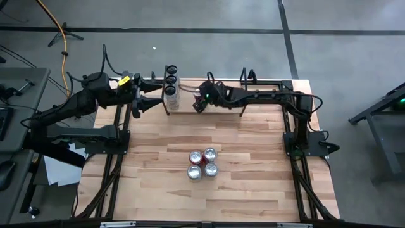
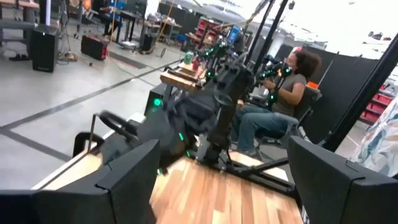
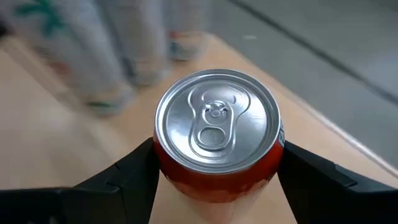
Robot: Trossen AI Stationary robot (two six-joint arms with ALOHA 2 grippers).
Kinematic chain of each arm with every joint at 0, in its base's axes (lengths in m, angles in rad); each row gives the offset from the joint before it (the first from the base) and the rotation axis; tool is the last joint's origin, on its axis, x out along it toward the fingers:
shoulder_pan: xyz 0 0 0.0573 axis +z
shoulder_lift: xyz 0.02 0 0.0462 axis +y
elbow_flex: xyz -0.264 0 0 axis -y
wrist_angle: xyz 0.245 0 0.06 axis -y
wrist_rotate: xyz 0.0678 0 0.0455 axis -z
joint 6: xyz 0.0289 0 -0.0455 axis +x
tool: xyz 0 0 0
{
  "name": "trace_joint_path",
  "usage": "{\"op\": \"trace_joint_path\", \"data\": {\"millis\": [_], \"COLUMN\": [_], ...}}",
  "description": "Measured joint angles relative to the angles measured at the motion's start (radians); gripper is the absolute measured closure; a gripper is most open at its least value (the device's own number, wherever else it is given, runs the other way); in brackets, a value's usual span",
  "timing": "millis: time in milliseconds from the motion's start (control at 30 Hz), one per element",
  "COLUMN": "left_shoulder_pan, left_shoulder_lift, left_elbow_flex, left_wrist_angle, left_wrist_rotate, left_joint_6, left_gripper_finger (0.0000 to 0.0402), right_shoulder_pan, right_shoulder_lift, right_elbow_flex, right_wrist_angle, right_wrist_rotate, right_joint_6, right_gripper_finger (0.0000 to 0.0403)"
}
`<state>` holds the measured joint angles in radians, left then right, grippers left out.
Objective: Place canned beverage on shelf
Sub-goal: Put the top orange soda can on the shelf
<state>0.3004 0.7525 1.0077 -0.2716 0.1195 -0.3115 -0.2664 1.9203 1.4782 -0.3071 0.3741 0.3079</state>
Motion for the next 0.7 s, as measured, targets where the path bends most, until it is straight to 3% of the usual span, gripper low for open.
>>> {"op": "trace_joint_path", "data": {"millis": [133, 267, 700], "left_shoulder_pan": [0.000, 0.000, 0.000], "left_shoulder_lift": [-0.021, -0.026, -0.019], "left_elbow_flex": [0.000, 0.000, 0.000], "left_wrist_angle": [-0.009, -0.008, -0.009], "left_wrist_rotate": [-0.001, -0.001, -0.031], "left_joint_6": [0.000, 0.000, -0.001], "left_gripper_finger": [0.0098, 0.0098, 0.0098], "right_shoulder_pan": [-0.052, -0.097, -0.179], "right_shoulder_lift": [0.001, 0.001, 0.000], "right_elbow_flex": [-0.004, -0.004, -0.005], "right_wrist_angle": [0.085, 0.134, 0.128], "right_wrist_rotate": [-0.251, -0.390, -0.569], "right_joint_6": [-0.108, -0.185, -0.360], "right_gripper_finger": [0.0134, 0.0134, 0.0119]}}
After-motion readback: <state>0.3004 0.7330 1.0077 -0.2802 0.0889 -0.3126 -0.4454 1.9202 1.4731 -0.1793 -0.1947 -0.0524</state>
